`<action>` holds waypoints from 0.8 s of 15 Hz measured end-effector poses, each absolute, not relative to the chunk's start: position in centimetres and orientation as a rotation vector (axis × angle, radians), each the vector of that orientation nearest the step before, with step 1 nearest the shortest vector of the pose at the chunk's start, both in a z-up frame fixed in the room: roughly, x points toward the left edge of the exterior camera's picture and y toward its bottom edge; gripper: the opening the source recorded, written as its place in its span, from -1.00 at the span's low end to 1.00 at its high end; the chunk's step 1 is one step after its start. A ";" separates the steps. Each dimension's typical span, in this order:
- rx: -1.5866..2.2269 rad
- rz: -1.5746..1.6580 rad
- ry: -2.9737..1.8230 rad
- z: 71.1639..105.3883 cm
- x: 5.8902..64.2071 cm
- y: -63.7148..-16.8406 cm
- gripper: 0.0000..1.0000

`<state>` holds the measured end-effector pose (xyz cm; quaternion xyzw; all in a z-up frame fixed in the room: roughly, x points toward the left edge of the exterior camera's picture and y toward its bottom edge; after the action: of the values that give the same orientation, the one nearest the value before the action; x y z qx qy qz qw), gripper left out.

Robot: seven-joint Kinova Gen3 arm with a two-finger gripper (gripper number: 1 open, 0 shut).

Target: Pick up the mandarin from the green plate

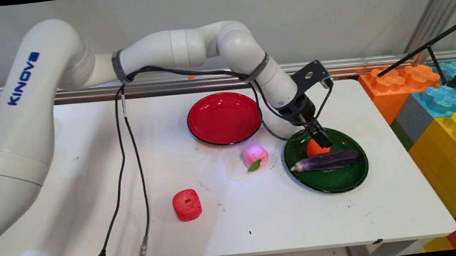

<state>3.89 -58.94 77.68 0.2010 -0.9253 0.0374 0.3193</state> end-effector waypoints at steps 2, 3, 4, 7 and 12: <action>0.538 0.091 -2.431 77.1 3.6 -59.4 1.00; 0.542 0.087 -2.430 76.9 3.4 -59.5 1.00; 0.544 0.084 -2.430 76.7 3.4 -59.6 1.00; 0.556 0.077 -2.431 76.2 3.2 -59.7 1.00; 0.576 0.058 -2.428 75.6 2.9 -59.8 1.00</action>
<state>2.86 -59.79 75.62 0.2189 -0.9224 0.0221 0.3174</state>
